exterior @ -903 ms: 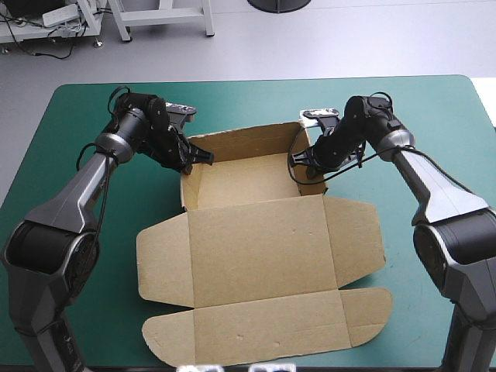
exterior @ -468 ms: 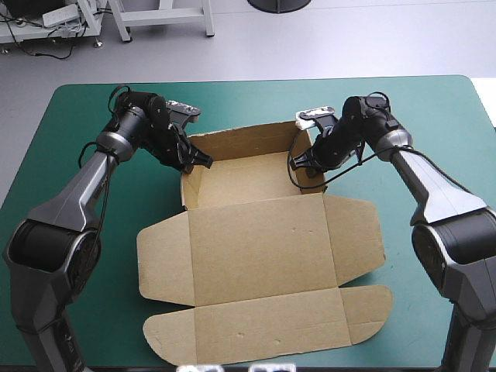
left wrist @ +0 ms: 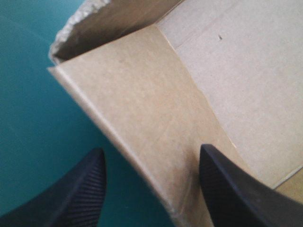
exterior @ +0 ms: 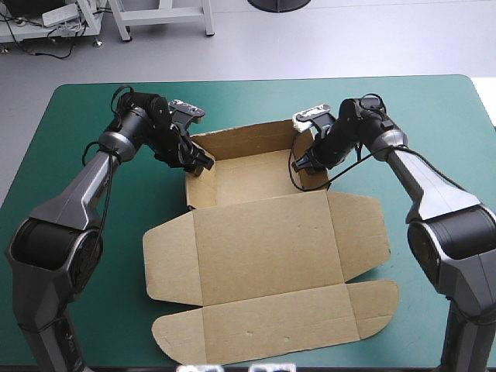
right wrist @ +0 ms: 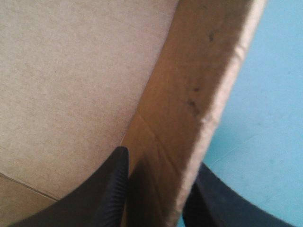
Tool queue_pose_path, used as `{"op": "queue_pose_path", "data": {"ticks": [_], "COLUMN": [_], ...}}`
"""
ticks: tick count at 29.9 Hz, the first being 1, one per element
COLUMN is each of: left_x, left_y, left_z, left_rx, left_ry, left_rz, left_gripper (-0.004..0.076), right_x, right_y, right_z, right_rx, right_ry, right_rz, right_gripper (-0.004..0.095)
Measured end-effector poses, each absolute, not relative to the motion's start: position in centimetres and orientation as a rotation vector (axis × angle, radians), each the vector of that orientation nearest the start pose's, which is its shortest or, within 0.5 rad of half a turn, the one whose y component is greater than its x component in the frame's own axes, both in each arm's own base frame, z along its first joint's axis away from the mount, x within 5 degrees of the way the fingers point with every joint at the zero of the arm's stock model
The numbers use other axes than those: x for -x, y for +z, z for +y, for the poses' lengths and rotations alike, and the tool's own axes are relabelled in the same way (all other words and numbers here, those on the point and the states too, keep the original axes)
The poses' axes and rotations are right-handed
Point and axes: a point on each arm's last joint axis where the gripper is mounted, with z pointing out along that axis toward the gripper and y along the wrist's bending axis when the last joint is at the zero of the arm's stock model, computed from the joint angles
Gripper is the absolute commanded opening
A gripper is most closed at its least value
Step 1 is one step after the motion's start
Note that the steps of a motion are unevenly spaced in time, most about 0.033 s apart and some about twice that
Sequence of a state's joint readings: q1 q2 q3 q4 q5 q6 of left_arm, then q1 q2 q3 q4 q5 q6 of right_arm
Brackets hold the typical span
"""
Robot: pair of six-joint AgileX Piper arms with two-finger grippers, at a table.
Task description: Fold the box
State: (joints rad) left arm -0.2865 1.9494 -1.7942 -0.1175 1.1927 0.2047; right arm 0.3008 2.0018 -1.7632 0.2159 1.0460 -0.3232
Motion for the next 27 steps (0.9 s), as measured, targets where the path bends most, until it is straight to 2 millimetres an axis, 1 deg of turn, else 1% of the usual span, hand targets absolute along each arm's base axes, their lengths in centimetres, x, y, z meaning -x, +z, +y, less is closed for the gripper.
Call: {"op": "queue_pose_path", "data": {"ticks": [3,6,9,11,14,16,19,22,25,27], "left_x": [-40.0,-40.0,-40.0,-40.2,-40.5,-40.6,-40.2,-38.7,-36.4,-34.3], "left_y": [29.0,29.2,30.1,31.1,33.3,35.1,38.2,41.7,45.2,47.6], "left_z": [-12.9,-12.9,-12.9,-13.0,-13.1,-13.2,-13.2,-12.9,-12.3,-11.7], "left_rx": [-0.647,-0.647,-0.651,-0.65,-0.632,-0.587,-0.536,-0.516,-0.502,-0.494], "left_ry": [-0.194,-0.197,-0.199,-0.201,-0.208,-0.219,-0.253,-0.289,-0.301,-0.304], "left_rz": [2.749,2.747,2.738,2.714,2.642,2.592,2.511,2.413,2.321,2.257], "left_gripper": [0.0434,0.0434,0.0434,0.0434,0.0434,0.0434,0.0434,0.0428,0.0414,0.0399], "right_x": [-41.8,-42.2,-42.4,-42.4,-42.4,-42.2,-41.9,-41.9,-41.5,-41.3], "right_y": [27.6,29.5,30.9,31.4,32.0,32.3,33.2,34.2,35.2,35.9], "right_z": [14.6,14.5,14.3,14.1,13.9,13.9,13.7,13.8,13.8,13.8], "right_rx": [0.759,0.766,0.778,0.781,0.784,0.785,0.791,0.758,0.736,0.696], "right_ry": [0.249,0.211,0.172,0.145,0.116,0.112,0.107,0.122,0.153,0.174], "right_rz": [2.613,2.561,2.532,2.525,2.533,2.544,2.559,2.547,2.525,2.519], "right_gripper": [0.0334,0.0334,0.0335,0.0336,0.0336,0.0336,0.0336,0.0335,0.0335,0.0335]}}
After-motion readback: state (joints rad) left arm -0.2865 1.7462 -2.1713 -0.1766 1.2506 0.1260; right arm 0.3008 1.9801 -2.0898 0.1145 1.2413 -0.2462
